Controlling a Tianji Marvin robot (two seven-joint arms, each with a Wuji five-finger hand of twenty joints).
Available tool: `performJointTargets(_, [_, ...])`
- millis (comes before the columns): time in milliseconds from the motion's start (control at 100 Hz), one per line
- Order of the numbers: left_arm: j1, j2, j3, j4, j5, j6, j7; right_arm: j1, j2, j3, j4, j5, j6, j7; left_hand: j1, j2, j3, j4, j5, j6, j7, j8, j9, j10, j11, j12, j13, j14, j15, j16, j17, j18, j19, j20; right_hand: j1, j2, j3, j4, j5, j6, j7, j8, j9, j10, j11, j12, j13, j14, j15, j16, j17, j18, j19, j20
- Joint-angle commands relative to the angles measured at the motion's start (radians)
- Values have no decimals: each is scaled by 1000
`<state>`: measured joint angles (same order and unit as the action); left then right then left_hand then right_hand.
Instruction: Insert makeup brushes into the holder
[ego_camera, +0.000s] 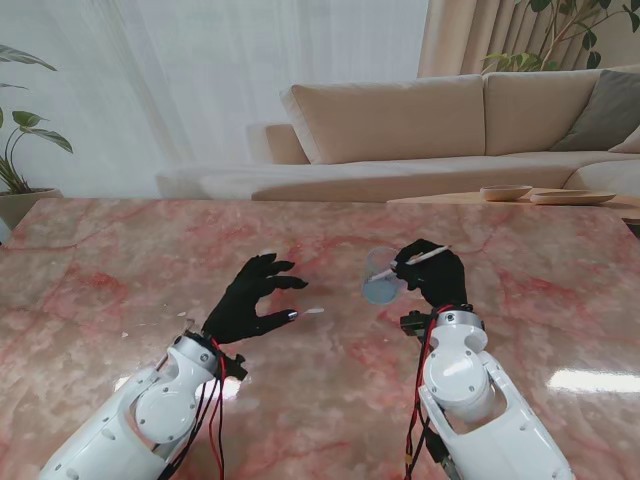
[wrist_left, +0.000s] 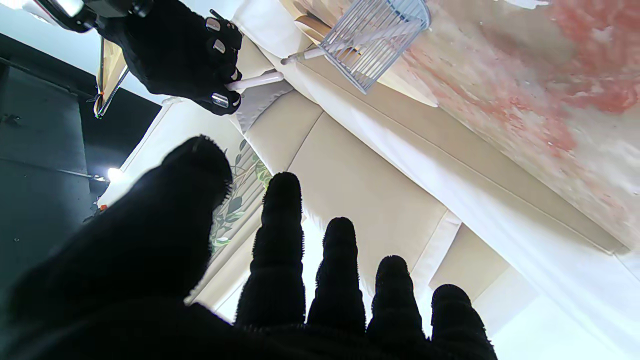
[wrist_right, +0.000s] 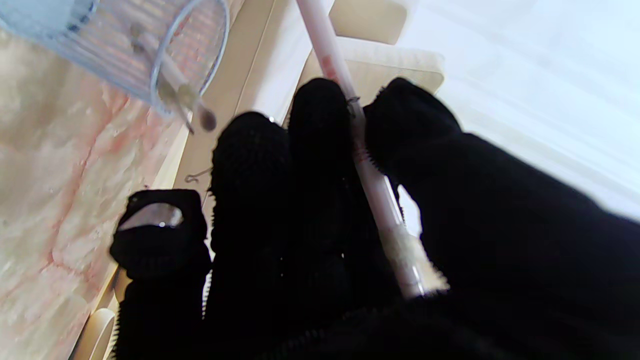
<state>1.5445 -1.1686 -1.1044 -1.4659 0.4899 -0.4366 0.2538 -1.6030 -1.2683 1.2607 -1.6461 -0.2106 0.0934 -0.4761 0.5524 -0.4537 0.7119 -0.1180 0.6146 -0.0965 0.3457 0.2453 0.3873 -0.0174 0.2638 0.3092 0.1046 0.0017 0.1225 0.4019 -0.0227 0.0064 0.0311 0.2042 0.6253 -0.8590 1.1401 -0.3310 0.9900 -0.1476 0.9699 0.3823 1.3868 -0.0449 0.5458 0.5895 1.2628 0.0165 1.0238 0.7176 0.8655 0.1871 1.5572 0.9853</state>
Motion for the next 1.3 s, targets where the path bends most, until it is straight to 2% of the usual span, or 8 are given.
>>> performJointTargets(0, [11,6,-5,3,8,-2,5,25,8,18,24,-2,20,23,-21,24,-30,28,-31,9,-18,-8,-34,-2,-12,-10,-45,-17,-32,-11,-7,-2,-27,-12,26,16,25,47,37,-27,51,-2,52,31,7,-9,54,-33,25,8,20,-5,25,32])
performJointTargets(400, [23,9,-20,-2,9,3,-4,159,15,20,149,-42,72,65,-13,31,-37,31,-34,13,-18,-8,-43,-1,-12,-5,-49,-27,-39,-5,-6,-6,-35,-26,22,23,13,46,33,-31,48,-11,52,28,6,-13,55,-38,21,3,4,-15,30,35])
performJointTargets(940, [21,9,-21,16,-13,-7,-20,282,24,-65,298,-120,97,105,-1,47,-41,33,-36,25,-25,-12,-53,3,-14,-4,-49,-36,-45,-2,-5,-5,-35,-42,-3,75,-35,52,6,-53,30,-26,31,3,1,3,46,-55,-6,-12,-65,-72,89,30])
performJointTargets(1140, [23,4,-26,17,-16,-8,-1,312,23,-87,339,-129,98,108,0,46,-38,33,-32,24,-24,-11,-50,2,-12,-4,-48,-35,-42,0,-5,-5,-35,-45,-15,88,-62,52,-10,-61,7,-52,10,-16,-4,13,7,-66,-8,-5,-103,-96,70,2])
performJointTargets(1290, [23,6,-28,20,-13,-13,-4,311,29,-96,326,-152,130,124,0,44,-36,32,-32,26,-24,-11,-50,3,-12,-4,-47,-33,-40,1,-5,-5,-34,-47,-55,73,-93,35,-50,-34,-23,-111,-32,-25,-20,14,-38,-72,-14,-1,-135,-114,66,-17])
